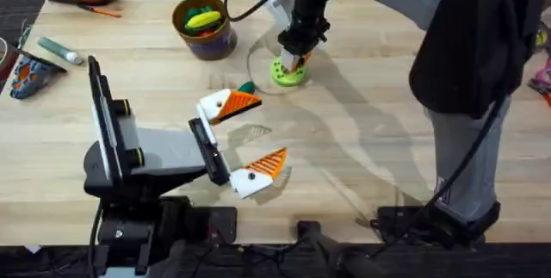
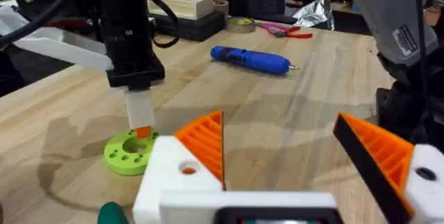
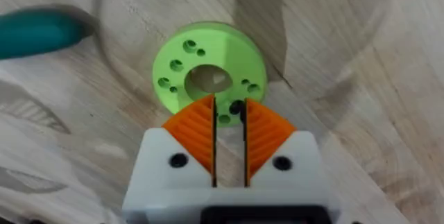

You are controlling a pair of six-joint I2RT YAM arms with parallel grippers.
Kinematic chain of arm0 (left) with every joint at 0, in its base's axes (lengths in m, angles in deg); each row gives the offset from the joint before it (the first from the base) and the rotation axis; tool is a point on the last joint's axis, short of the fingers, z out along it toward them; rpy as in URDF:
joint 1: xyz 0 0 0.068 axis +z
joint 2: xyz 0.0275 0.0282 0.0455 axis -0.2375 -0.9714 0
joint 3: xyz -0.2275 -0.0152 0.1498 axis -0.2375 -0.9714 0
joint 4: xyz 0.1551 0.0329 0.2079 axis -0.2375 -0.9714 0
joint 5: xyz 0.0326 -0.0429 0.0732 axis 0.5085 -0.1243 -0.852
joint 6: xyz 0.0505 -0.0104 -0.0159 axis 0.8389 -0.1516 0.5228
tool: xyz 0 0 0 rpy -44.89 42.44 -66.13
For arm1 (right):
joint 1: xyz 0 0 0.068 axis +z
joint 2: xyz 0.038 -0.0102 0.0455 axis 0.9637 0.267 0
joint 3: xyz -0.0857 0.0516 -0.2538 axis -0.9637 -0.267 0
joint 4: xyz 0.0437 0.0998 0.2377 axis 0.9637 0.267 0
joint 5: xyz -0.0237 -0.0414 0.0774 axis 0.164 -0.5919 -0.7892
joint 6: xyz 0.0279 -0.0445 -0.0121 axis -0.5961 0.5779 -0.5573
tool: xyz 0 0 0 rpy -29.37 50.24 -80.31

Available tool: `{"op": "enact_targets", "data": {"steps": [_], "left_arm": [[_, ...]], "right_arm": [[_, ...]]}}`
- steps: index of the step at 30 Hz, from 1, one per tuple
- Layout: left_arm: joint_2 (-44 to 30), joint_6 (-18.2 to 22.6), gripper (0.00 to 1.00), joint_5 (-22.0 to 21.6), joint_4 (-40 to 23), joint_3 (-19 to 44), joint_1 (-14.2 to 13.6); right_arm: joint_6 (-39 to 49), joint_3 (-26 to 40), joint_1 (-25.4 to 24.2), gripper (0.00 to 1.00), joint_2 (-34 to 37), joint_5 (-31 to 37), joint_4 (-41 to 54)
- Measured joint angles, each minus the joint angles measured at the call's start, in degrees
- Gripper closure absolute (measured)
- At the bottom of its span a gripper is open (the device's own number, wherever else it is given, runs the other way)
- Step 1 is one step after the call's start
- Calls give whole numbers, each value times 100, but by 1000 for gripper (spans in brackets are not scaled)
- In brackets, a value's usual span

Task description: Pick up the gripper from the table and insert it into the empty holder that is missing its gripper. Then pick up a screw, insert it into the mounting hole, and use the screwdriver to tighten it. Finally, clean up the table by picking up the vegetable and placing it into the bucket.

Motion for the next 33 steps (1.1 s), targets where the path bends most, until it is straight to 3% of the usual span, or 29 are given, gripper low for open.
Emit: {"op": "enact_targets", "data": {"steps": [21,33], "left_arm": [[0,0,15,0,0,0,-2],[1,0,15,0,0,0,-1]], "right_arm": [[-1,0,0,896,0,283,26],[-36,0,7,900,0,301,28]]}}
